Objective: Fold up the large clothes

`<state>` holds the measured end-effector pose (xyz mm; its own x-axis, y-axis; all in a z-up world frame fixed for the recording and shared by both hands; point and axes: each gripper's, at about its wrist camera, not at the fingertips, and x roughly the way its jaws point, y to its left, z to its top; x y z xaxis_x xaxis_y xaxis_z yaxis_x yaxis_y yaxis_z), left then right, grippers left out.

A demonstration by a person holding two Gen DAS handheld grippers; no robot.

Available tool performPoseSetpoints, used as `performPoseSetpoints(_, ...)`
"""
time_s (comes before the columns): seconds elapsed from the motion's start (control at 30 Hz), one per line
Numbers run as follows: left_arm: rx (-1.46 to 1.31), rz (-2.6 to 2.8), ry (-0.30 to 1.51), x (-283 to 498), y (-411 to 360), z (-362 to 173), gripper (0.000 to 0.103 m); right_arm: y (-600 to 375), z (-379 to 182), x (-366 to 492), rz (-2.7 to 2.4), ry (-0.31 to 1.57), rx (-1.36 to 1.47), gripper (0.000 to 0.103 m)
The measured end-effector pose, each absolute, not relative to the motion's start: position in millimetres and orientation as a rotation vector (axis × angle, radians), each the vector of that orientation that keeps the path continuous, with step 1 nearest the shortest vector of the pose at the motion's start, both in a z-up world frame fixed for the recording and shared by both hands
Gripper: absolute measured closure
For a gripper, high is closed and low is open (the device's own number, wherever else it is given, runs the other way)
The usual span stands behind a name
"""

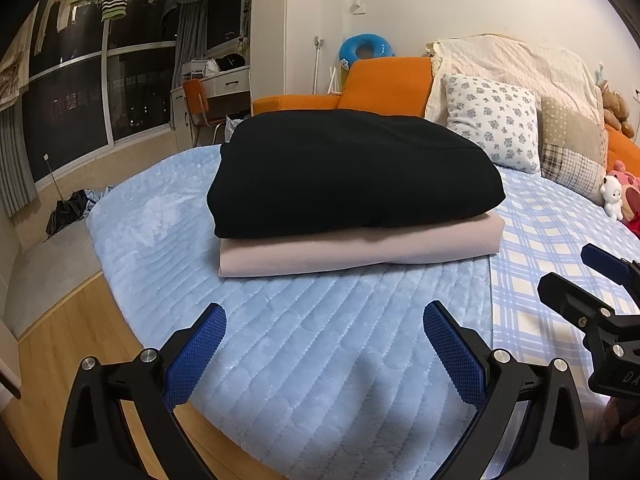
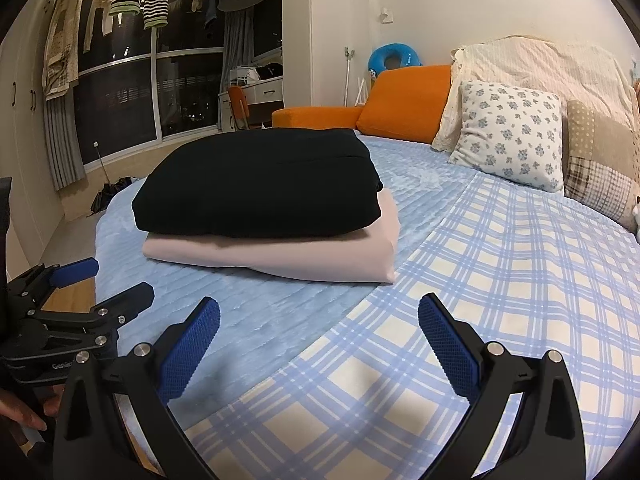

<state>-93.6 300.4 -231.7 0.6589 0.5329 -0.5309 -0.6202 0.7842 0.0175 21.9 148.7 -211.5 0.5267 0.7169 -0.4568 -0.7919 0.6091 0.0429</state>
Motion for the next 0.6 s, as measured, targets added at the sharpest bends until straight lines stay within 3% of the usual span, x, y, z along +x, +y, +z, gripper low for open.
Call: performPoseSetpoints(0.6,-0.167,0.648,0.537,-88.5,297.2,-228.0,0.003,150.7,-211.1,17.3,0.905,0.462,-0.161,0.005)
